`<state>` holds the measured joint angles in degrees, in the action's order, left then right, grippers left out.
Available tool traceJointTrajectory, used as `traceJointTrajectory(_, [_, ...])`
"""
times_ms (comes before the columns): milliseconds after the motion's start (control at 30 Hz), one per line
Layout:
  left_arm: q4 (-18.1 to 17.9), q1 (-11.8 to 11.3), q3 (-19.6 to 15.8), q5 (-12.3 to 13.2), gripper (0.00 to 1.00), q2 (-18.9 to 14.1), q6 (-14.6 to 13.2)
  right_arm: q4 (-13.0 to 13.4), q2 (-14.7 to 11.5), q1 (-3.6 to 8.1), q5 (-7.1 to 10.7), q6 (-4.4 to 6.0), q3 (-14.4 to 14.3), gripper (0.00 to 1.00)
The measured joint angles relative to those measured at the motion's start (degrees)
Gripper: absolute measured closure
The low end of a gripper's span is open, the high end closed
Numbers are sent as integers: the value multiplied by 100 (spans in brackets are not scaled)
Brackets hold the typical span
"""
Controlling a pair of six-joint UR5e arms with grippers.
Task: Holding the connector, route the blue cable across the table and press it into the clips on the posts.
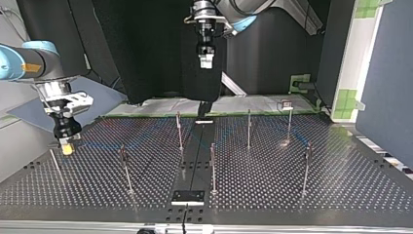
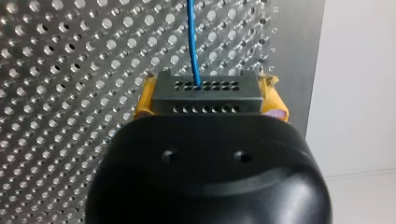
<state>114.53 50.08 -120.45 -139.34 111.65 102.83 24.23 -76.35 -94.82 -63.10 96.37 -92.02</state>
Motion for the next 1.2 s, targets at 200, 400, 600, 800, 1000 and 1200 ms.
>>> traceJointTrajectory(200, [0,-2,-366,0,0,0,0,4,-1,10,-14,-3,3,100])
traceJointTrajectory(400, [0,1,-701,0,0,0,0,-2,0,3,-34,-18,3,100])
traceJointTrajectory(600, [0,4,-802,0,0,0,0,-4,0,-4,-45,-28,3,100])
traceJointTrajectory(800, [0,4,-808,0,0,0,0,-5,1,-5,-46,-29,3,100])
traceJointTrajectory(1000, [0,4,-810,0,0,0,0,-5,0,-5,-46,-29,3,100])
traceJointTrajectory(1200, [0,4,-810,0,0,0,0,-4,0,-6,-46,-29,3,100])
